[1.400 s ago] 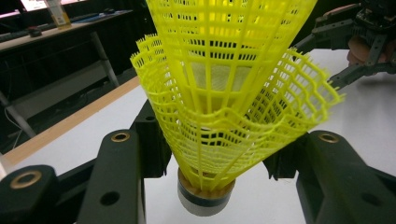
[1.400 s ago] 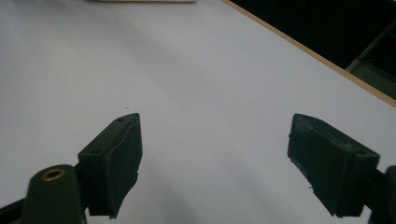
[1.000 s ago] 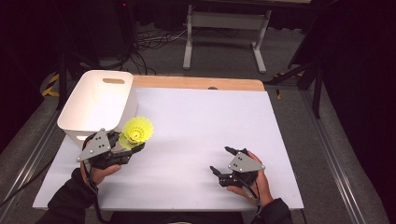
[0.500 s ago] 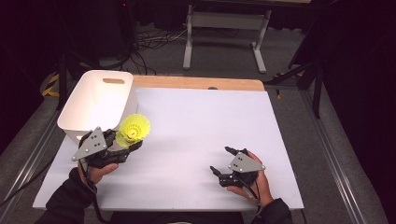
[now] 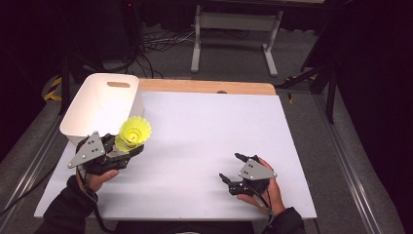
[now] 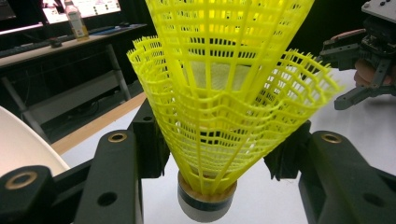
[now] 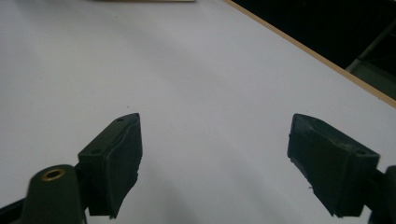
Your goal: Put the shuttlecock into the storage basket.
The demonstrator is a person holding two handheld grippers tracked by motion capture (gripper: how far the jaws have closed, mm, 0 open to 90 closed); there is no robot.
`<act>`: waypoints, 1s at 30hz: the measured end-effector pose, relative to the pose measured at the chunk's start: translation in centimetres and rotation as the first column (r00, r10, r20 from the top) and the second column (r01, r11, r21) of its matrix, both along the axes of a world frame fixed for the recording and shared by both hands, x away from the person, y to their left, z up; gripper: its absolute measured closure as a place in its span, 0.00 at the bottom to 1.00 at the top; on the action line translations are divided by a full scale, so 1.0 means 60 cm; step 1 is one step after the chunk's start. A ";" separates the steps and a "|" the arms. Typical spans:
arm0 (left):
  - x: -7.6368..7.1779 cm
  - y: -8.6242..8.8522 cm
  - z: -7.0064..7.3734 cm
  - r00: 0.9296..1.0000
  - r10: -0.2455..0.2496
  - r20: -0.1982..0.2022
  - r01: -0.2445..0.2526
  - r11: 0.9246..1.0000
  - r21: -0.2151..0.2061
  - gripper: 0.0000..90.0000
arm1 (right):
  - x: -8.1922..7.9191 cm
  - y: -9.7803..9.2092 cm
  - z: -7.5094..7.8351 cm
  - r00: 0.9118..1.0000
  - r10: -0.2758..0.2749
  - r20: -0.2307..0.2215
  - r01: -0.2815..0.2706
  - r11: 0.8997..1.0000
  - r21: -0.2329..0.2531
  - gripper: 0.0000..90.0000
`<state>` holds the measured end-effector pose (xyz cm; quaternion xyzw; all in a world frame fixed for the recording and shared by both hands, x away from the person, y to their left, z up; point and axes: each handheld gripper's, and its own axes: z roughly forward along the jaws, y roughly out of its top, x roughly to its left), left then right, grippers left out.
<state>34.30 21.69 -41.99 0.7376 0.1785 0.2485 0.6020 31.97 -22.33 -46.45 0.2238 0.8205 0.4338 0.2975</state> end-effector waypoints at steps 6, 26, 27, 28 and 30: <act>0.000 0.007 0.003 1.000 0.007 0.002 -0.007 1.000 -0.013 0.55 | 0.000 0.000 0.000 1.000 0.000 -0.001 0.000 1.000 0.000 0.21; -0.007 0.025 0.012 0.999 0.038 0.009 -0.038 0.999 -0.032 0.54 | 0.001 0.001 -0.001 1.000 0.001 -0.009 -0.001 1.000 -0.004 0.21; -0.007 0.026 0.013 0.999 0.041 0.011 -0.041 0.999 -0.029 0.54 | 0.001 0.001 -0.001 1.000 0.002 -0.009 -0.002 1.000 -0.005 0.21; -0.007 0.027 0.013 0.999 0.046 0.007 -0.046 0.998 -0.034 0.54 | 0.001 0.001 -0.001 1.000 0.002 -0.009 -0.002 1.000 -0.005 0.21; -0.006 0.030 0.014 0.999 0.053 0.010 -0.053 0.998 -0.039 0.54 | 0.001 0.001 -0.001 1.000 0.002 -0.010 -0.003 1.000 -0.005 0.21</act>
